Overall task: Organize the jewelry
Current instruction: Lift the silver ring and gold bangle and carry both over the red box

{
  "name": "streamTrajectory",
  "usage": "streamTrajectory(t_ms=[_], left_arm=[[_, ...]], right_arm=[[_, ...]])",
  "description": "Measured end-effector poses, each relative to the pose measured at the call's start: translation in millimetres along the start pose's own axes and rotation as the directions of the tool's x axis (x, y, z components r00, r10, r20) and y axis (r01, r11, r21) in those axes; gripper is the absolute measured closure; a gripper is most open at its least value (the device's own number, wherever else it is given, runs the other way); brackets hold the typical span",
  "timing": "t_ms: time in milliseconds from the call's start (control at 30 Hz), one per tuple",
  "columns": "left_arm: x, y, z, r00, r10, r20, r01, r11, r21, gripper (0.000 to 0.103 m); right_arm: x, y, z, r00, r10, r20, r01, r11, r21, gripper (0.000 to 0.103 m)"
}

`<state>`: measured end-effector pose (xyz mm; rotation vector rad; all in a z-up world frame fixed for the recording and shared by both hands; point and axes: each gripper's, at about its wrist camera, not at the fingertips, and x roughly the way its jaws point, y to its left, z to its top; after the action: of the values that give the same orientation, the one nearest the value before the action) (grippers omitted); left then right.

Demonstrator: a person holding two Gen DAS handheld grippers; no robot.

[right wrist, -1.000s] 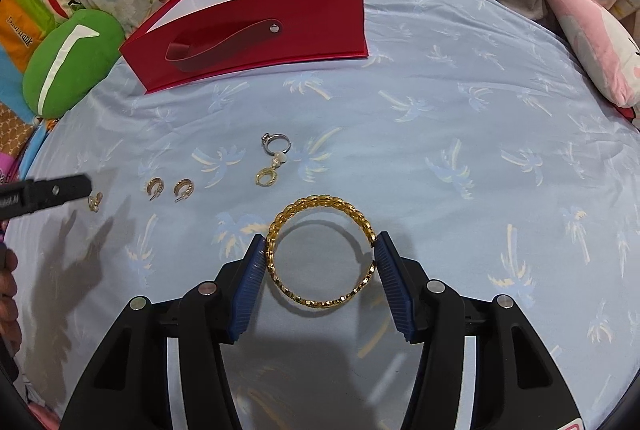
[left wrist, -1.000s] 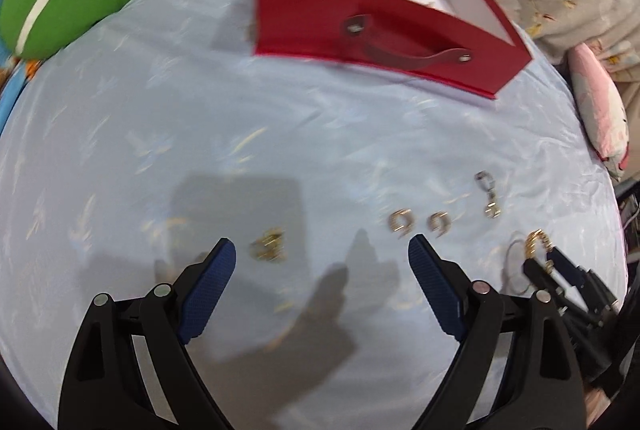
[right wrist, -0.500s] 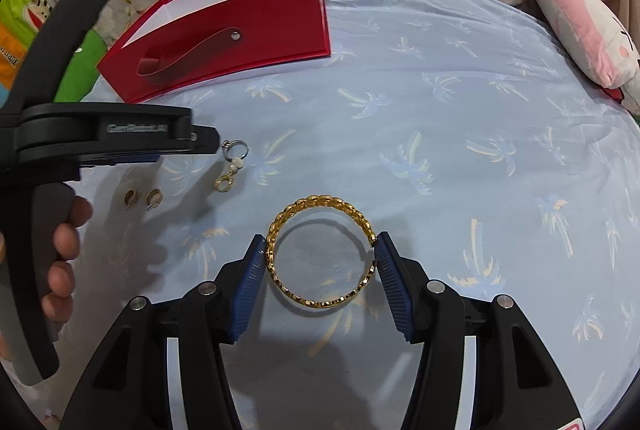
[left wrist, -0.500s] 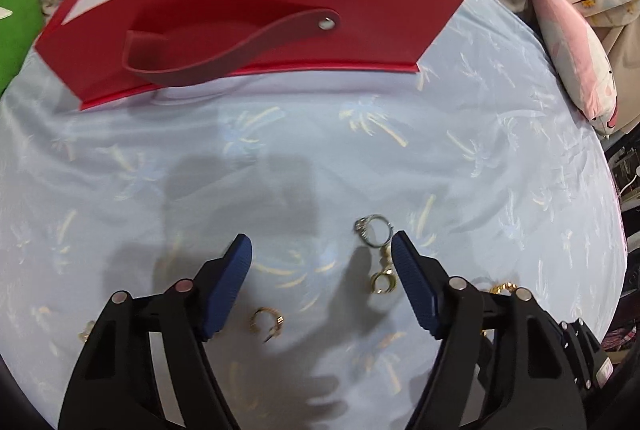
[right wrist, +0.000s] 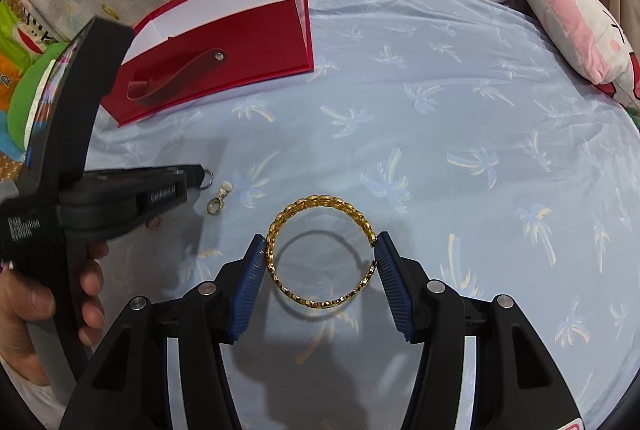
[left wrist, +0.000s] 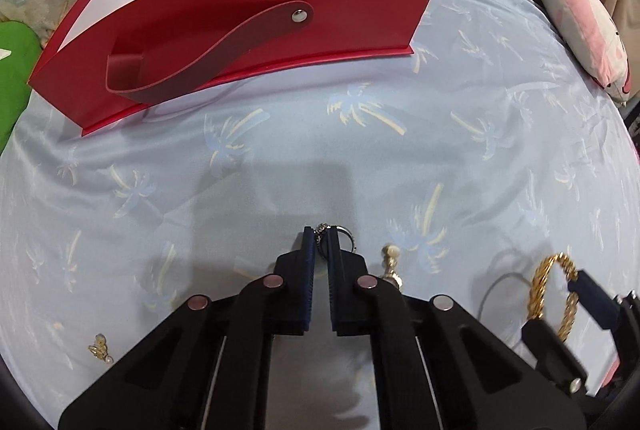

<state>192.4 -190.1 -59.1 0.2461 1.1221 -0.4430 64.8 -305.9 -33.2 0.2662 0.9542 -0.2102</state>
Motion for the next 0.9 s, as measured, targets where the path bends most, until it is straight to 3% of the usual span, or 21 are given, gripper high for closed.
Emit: streamTrajectory(t_ms=[367,900], left_arm=[[-34,82,-42,1.0,-0.003,-0.004,0.002,0.988,-0.153,0.099],[-104,120,-62,0.993,-0.026,0.113,0.049,0.976,-0.211,0.1]], right_arm=[[-2,19,2,0.999,0.044,0.002,-0.044,0.999,-0.03,0.049],[-16,62,11,0.993,0.111,0.032,-0.106,0.988,-0.11,0.049]])
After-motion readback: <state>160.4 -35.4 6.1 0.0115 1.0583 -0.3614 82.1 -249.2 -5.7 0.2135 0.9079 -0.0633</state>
